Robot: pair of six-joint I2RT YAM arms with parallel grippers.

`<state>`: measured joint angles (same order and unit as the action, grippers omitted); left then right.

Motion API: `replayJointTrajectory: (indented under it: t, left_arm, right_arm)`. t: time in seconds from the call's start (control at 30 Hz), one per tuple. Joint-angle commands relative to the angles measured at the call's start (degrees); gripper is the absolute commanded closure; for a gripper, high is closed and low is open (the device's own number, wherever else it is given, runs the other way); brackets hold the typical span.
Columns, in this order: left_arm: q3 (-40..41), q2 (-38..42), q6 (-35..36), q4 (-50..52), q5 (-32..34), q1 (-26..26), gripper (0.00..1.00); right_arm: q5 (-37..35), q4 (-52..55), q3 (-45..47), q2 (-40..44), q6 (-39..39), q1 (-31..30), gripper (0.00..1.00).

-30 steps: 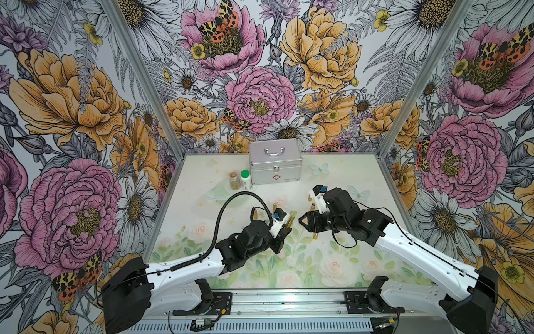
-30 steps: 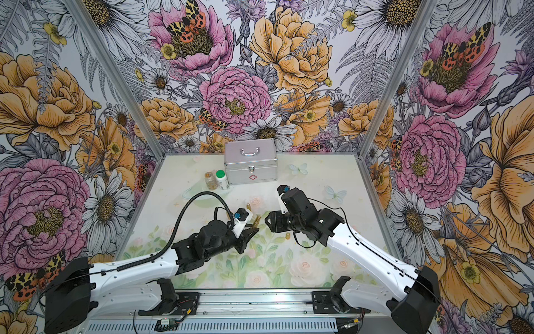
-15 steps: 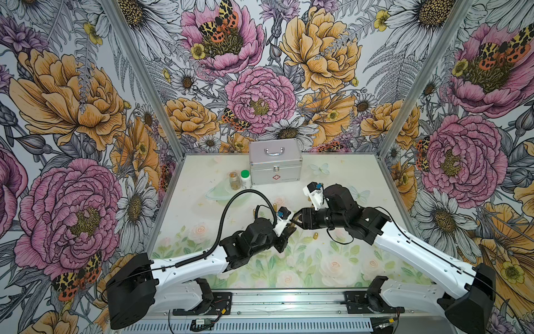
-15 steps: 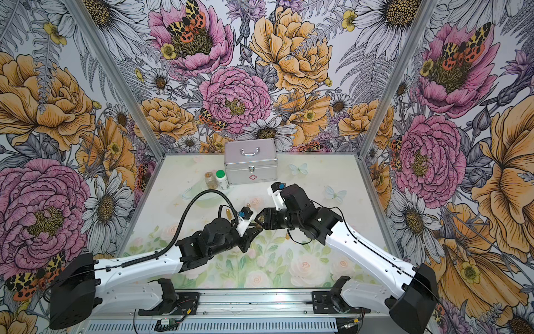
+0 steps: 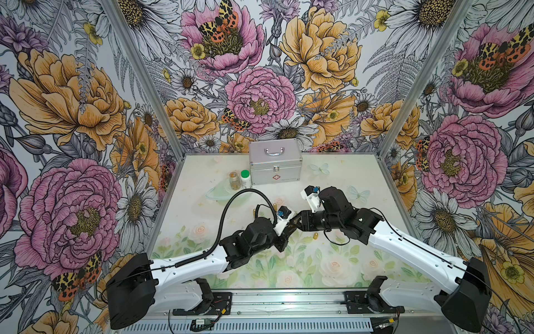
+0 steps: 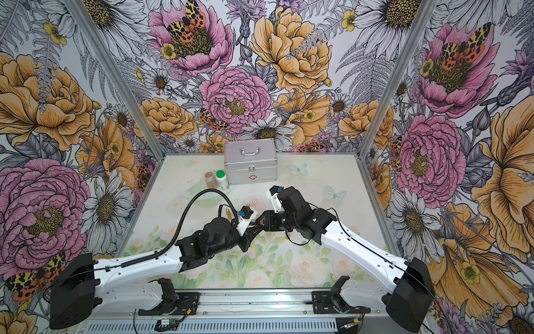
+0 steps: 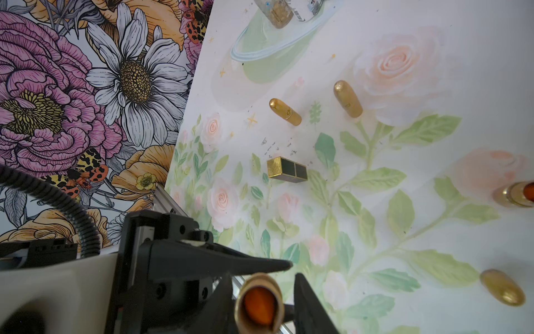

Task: Open the lipstick cap
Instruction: Place the lipstick at the center of the board.

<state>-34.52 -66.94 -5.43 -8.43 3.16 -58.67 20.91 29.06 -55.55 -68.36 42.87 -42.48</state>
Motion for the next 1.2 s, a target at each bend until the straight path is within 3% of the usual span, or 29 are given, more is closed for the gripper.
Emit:
replayJointTrajectory:
  t: [0.0, 0.73, 0.8, 0.87, 1.17]
  left_arm:
    - [-1.86, 0.35, 1.37, -1.17, -0.77, -0.46, 1.0]
    - [-1.38, 1.13, 1.23, -1.24, 0.44, -0.48, 1.0]
    - [-1.16, 1.29, 1.27, -1.24, 0.65, -0.48, 0.86]
    - [-0.74, 1.56, 1.22, -1.16, 0.8, -0.48, 0.59]
    - [2.03, 5.7, -1.28, 1.11, 2.85, -0.48, 0.27]
  right_arm:
    - [1.07, -2.75, 0.77, -0.52, 0.61, -0.5, 0.66]
    - [-2.48, -2.96, 1.06, 1.0, 0.31, -0.5, 0.79]
    - [-3.07, -2.8, 0.57, 1.12, -0.44, -0.5, 0.79]
    - [-4.32, -1.91, -0.27, 0.9, -1.21, -0.5, 0.79]
    - [-16.98, 4.26, -2.36, -0.48, -6.41, -0.59, 0.8]
